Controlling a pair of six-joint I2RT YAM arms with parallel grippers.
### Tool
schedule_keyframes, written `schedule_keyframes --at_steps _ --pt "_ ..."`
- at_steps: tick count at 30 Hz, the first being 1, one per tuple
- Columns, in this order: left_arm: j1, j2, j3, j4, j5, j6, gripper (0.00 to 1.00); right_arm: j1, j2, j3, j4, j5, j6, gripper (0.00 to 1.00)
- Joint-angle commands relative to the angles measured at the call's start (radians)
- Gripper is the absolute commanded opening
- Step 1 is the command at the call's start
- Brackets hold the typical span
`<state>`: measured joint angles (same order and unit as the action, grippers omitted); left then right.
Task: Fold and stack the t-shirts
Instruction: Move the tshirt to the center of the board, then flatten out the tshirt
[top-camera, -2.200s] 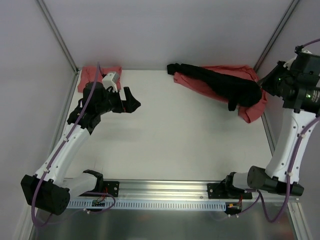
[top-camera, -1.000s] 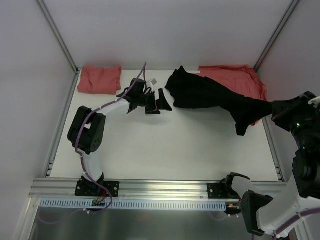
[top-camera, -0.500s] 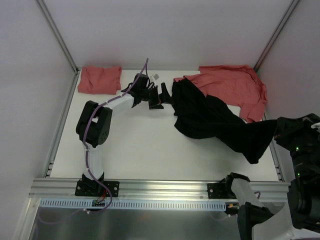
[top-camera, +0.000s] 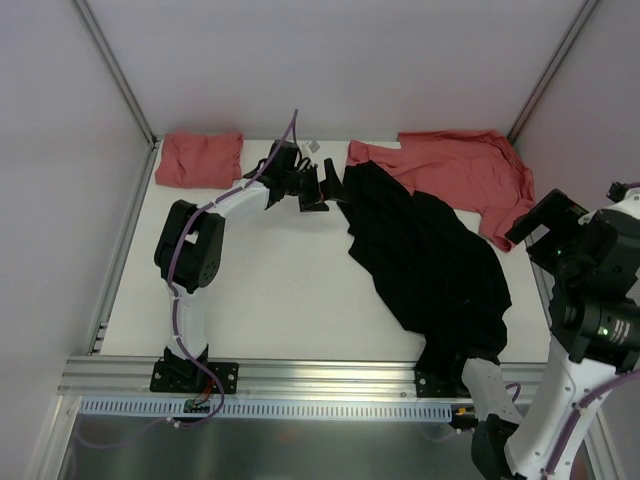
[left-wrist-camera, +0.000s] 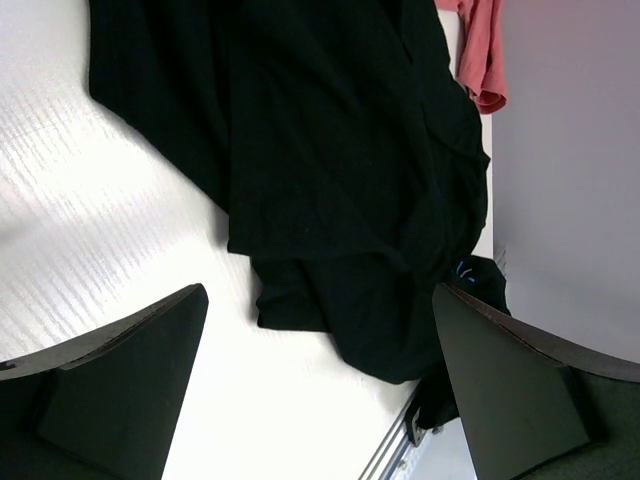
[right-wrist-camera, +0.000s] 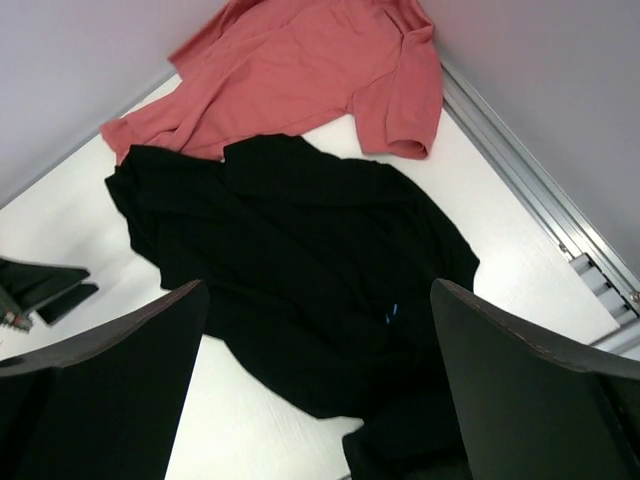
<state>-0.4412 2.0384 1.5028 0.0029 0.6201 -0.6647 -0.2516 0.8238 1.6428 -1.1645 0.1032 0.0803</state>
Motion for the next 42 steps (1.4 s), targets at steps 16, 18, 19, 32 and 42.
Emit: schedule_keyframes --at_steps 16,18,19,32,42 --pt "0.006 -0.345 -0.068 -0.165 -0.057 0.149 0.99 0.120 1.044 0.049 0.451 -0.436 0.150 0.95" --pt "0.006 -0.388 -0.084 -0.193 -0.069 0.163 0.99 0.130 1.139 0.125 0.451 -0.444 0.136 0.95" --pt "0.006 -0.412 -0.091 -0.205 -0.089 0.177 0.99 0.132 1.187 0.167 0.463 -0.460 0.136 0.94" --pt "0.004 -0.449 -0.055 -0.340 -0.140 0.237 0.99 0.189 1.489 0.385 0.454 -0.536 0.199 0.91" --pt "0.006 -0.442 -0.026 -0.380 -0.152 0.261 0.99 0.207 1.537 0.379 0.451 -0.513 0.182 0.74"
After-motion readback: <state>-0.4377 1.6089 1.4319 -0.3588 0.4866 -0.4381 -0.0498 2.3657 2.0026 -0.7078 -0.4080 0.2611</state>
